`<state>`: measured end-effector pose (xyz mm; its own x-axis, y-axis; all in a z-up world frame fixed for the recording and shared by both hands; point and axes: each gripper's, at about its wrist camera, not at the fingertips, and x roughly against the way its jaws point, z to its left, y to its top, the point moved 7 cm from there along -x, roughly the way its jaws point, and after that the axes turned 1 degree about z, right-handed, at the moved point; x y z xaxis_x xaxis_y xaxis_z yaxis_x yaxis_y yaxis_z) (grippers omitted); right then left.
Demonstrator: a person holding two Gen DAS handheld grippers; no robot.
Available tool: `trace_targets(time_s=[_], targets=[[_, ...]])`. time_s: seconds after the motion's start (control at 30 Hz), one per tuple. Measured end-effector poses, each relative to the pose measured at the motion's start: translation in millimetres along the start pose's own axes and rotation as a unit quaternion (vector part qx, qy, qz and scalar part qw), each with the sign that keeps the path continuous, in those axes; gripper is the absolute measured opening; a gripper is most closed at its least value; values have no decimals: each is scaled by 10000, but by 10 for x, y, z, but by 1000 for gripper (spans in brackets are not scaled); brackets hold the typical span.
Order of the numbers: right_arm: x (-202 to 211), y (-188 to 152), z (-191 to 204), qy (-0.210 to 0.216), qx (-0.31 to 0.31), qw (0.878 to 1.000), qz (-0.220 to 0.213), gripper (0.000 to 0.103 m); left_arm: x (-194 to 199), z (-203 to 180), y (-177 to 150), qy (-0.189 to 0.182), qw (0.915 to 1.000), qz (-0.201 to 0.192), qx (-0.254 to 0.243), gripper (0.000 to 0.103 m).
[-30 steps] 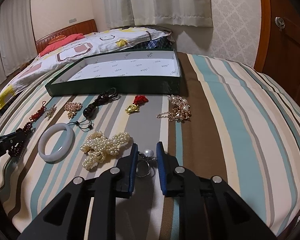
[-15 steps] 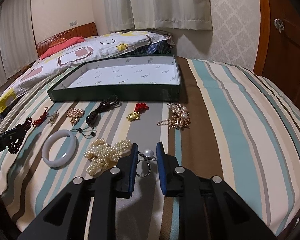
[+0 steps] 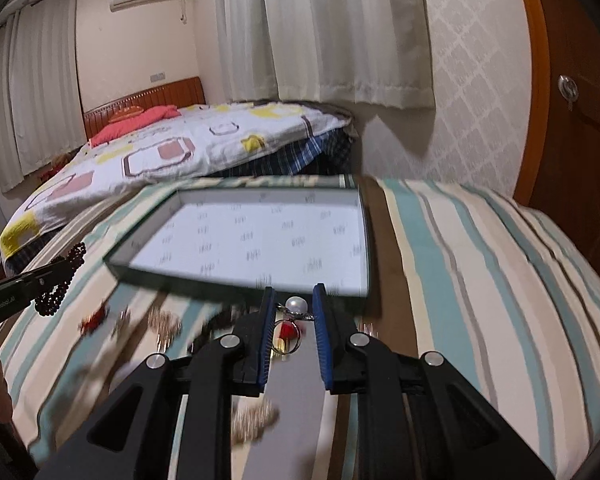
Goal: Organize jewelry
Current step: 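Carry the bead bracelet into the green box with the left tool while the right tool grips the silver ring, then open the left tool to drop the bracelet while the right tool releases the ring in the box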
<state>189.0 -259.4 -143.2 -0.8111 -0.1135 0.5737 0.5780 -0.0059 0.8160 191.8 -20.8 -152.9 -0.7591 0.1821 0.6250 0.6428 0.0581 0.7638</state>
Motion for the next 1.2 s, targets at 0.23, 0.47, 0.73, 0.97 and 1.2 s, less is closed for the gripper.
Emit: trace_targets(time_s=[0.23, 0.47, 0.73, 0.97, 1.2], targets=[[-516, 269, -91, 95, -83, 9998, 134, 20, -551, -49, 472, 34, 10000, -34, -42, 12], [-1005, 119, -213, 43, -19, 9973, 729, 20, -1200, 108, 333, 183, 9978, 628, 56, 12], [-1213, -66, -260, 25, -31, 9931, 1176, 20, -1418, 188, 155, 261, 9946, 1008, 38, 12], [-1220, -51, -216, 107, 64, 9930, 1172, 36, -1423, 154, 150, 362, 9945, 978, -101, 31], [-1032, 37, -193, 75, -21, 9960, 890, 47, -1330, 151, 160, 347, 9955, 883, 8, 48]])
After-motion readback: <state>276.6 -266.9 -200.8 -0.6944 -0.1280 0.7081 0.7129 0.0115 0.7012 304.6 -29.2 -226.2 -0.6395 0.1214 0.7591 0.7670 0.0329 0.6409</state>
